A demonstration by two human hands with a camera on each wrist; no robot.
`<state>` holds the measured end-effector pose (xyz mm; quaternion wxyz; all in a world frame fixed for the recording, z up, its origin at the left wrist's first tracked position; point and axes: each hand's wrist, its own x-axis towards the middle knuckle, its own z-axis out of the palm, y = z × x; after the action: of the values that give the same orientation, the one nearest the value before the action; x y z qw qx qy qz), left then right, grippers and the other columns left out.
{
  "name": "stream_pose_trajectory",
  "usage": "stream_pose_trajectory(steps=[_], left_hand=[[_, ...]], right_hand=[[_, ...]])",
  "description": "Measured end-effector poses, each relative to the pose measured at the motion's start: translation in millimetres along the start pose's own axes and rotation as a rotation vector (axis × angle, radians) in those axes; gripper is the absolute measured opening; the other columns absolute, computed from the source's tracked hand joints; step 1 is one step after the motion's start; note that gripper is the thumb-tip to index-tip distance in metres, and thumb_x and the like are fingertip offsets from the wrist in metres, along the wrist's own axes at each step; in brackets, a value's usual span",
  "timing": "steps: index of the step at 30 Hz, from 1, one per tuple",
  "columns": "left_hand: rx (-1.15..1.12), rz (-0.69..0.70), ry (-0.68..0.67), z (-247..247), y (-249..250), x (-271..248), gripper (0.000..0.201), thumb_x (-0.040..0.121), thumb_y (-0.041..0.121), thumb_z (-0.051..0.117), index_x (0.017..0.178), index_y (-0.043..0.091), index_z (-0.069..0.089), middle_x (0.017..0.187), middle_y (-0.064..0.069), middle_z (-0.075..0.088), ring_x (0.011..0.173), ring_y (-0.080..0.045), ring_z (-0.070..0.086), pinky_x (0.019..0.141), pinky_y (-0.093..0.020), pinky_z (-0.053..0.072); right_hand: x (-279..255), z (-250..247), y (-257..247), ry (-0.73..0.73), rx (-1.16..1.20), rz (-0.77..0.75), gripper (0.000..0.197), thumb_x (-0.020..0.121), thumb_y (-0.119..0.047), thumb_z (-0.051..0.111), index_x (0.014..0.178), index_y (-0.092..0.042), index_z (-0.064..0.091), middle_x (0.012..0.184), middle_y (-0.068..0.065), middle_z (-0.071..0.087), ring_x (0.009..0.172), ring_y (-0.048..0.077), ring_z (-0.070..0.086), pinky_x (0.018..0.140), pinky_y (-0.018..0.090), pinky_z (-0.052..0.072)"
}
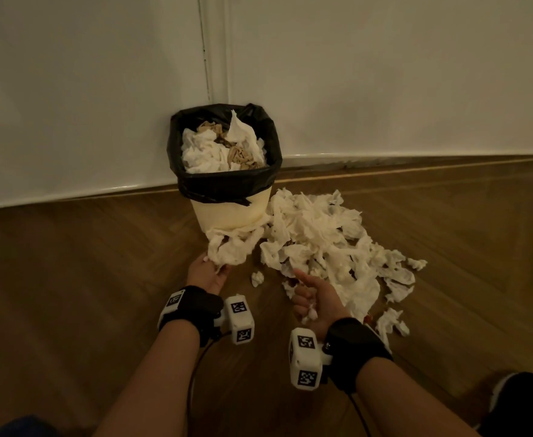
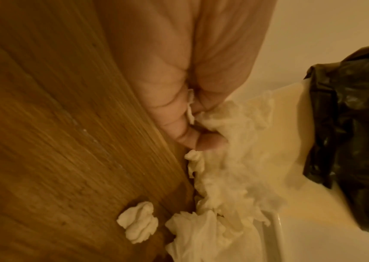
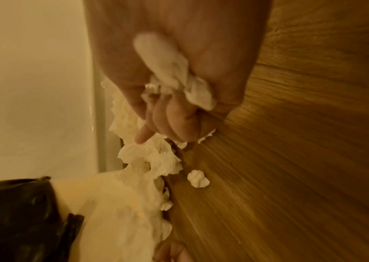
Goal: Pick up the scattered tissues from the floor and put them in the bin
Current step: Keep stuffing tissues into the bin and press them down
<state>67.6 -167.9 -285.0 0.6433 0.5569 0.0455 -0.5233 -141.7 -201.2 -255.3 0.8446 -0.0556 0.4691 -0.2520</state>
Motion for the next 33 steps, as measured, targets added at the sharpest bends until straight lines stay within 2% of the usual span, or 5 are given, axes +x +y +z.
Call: stream_pose_trajectory(steps=[5,10,15,26,33], left_hand=[[0.151,-0.011,-0.023,2,16,-7,0.048,0.091,-0.008,0.038,0.138,-0.011,0.03,0.145,-0.03,0.031,0.134,-0.041,0.034,0.106,-0.042,0.037],[0.036,0.036,-0.049,10,26,-26,0.037,0.091,-0.004,0.052,0.128,-0.001,0.048,0.123,-0.019,0.058,0.101,-0.028,0.06,0.08,-0.034,0.05],[-0.091,0.01,-0.088,23,39,-48,0.033,0.097,0.003,0.042,0.13,0.005,0.045,0.118,-0.016,0.058,0.096,-0.025,0.063,0.077,-0.033,0.053],[-0.059,0.15,-0.134,62,84,-88,0.025,0.099,0.008,0.031,0.088,0.016,0.051,0.073,-0.007,0.046,0.059,-0.017,0.043,0.059,-0.03,0.043],[0.023,0.219,-0.218,86,131,-99,0.054,0.095,0.057,0.025,0.123,0.022,0.054,0.103,-0.003,0.063,0.075,-0.02,0.056,0.052,-0.022,0.035]], right_hand=[[-18,12,-5,-0.059,-0.061,-0.076,0.044,0.067,0.006,0.033,0.101,-0.017,0.048,0.065,0.004,0.054,0.054,0.017,0.049,0.053,0.027,0.037],[-32,28,-13,-0.085,-0.134,-0.13,0.074,0.088,0.02,0.022,0.15,-0.021,0.017,0.139,0.015,0.037,0.114,0.03,0.048,0.103,0.04,0.038],[-53,43,-18,-0.093,-0.079,-0.19,0.059,0.094,0.016,0.028,0.147,-0.012,0.025,0.145,0.025,0.034,0.089,0.024,0.056,0.054,0.022,0.056],[-95,63,-32,-0.061,-0.306,-0.316,0.031,0.097,0.007,0.036,0.119,-0.001,0.057,0.085,0.015,0.058,0.048,0.01,0.053,0.039,0.014,0.043],[-109,112,-53,-0.129,-0.337,-0.324,0.029,0.094,0.005,0.029,0.11,0.001,0.053,0.079,0.011,0.053,0.042,0.015,0.053,0.04,0.02,0.042]])
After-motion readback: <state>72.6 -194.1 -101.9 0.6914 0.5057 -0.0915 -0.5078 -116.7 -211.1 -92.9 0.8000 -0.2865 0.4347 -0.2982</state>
